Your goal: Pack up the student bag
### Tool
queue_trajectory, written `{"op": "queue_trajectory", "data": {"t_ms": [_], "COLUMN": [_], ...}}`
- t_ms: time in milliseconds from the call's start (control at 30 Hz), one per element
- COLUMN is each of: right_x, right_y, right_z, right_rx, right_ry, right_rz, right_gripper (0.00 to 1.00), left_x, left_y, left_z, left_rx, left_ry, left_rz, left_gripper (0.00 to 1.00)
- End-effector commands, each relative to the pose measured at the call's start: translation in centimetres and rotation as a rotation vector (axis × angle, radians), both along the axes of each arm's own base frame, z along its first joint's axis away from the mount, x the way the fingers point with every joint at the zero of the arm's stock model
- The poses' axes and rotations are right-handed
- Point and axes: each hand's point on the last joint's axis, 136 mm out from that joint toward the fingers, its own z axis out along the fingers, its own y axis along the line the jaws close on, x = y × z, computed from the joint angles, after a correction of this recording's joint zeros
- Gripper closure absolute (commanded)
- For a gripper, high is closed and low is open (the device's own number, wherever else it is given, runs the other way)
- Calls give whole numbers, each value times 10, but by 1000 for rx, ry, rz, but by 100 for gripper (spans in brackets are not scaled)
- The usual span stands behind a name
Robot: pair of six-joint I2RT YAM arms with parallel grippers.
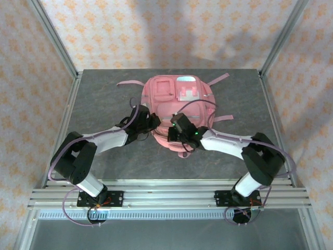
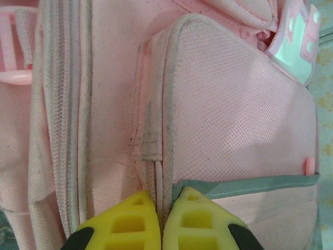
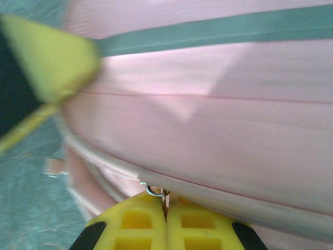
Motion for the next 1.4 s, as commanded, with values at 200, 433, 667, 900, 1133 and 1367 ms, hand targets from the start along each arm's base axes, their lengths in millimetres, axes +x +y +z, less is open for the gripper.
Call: {"op": "queue_trajectory", "data": {"t_ms": [200, 433, 667, 900, 1133, 1367], "right_x": [-9, 0, 9, 7, 4, 6], "right_y": [-33, 46, 76, 76, 76, 58], "right_z": [1, 19, 21, 15, 12, 3], "right_rx": [-20, 132, 199, 199, 192, 96], "right_ry": [-29, -43, -37, -29, -22, -27], "right_rz": [-40, 82, 133, 140, 146, 99], "right_gripper": [100, 100, 100, 100, 100, 100], "left_x": [37, 50, 1, -19, 4, 17], "left_y": [60, 88, 82, 35, 10, 8], "left_z": [20, 53, 42, 14, 0, -6], "left_rx": [80, 108, 80, 8, 17, 59], "left_ry": [-38, -80, -36, 4, 5, 17], "left_rz": [118, 197, 217, 173, 150, 139], "left_gripper": [100, 65, 40, 39, 38, 95]}}
